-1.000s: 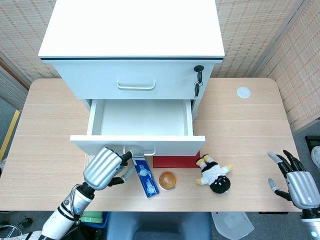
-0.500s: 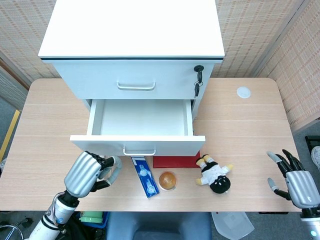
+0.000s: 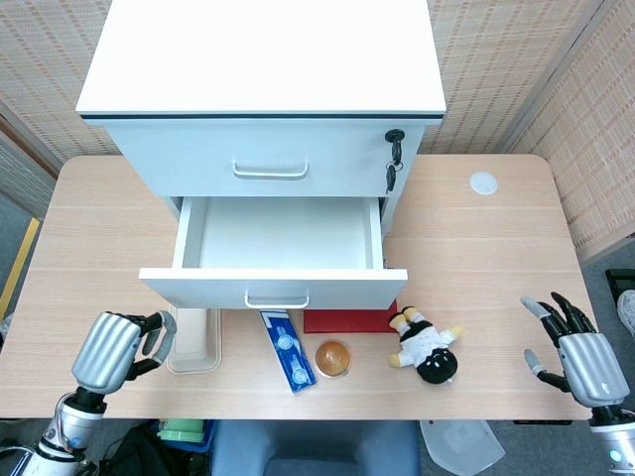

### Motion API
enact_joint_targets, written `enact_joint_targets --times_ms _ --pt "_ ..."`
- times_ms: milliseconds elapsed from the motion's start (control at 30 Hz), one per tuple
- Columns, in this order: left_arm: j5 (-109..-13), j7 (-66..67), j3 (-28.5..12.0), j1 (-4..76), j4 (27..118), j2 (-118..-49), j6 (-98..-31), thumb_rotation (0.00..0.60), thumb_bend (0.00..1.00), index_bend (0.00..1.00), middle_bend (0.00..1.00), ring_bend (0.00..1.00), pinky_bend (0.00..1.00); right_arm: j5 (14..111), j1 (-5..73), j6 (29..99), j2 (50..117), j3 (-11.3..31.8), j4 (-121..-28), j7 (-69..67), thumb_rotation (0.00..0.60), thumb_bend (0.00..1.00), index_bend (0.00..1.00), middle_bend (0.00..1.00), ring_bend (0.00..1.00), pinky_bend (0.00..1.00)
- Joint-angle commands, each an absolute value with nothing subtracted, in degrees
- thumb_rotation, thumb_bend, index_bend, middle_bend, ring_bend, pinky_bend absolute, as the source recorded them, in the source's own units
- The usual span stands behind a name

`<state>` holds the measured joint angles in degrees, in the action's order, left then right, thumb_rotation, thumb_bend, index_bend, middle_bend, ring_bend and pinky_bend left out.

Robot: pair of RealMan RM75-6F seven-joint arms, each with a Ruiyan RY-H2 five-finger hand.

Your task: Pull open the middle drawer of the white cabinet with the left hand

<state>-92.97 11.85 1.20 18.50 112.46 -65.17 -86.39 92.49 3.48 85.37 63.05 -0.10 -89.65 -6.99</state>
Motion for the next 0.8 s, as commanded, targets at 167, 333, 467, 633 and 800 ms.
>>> enact_joint_targets --times_ms 167,333,467,633,800 --pt "-86.0 11.7 1.8 13.2 106.8 -64.5 -88.4 0.6 0.5 0.67 0.8 0.8 0.9 92.3 4.0 84.7 62.9 0.1 -89.9 -6.8 0.6 0.33 0.14 0.19 0.1 0.14" --pt "-82.0 12.1 1.3 10.6 103.3 -64.8 -89.2 0.6 0.41 0.31 0.56 0.61 0.66 92.5 4.5 84.5 62.8 0.3 -90.0 -6.8 0.6 0.33 0.14 0.19 0.1 0.14" --pt "-80.8 11.6 0.7 9.3 100.6 -65.5 -89.5 0.6 0.3 0.15 0.31 0.39 0.42 92.7 4.7 84.6 62.6 0.3 -90.2 -6.7 0.6 0.33 0.14 0.19 0.1 0.14" --pt "-80.5 11.7 0.5 8.8 100.0 -65.6 -88.7 0.6 0.29 0.06 0.14 0.21 0.24 92.8 4.7 84.7 62.7 0.3 -90.2 -6.7 0.6 0.33 0.14 0.19 0.1 0.14" --pt "-80.1 13.8 0.0 8.5 100.4 -66.0 -88.1 0.6 0.29 0.07 0.13 0.2 0.22 92.6 4.5 85.1 62.7 0.2 -90.2 -6.8 0.6 0.33 0.14 0.19 0.1 0.14"
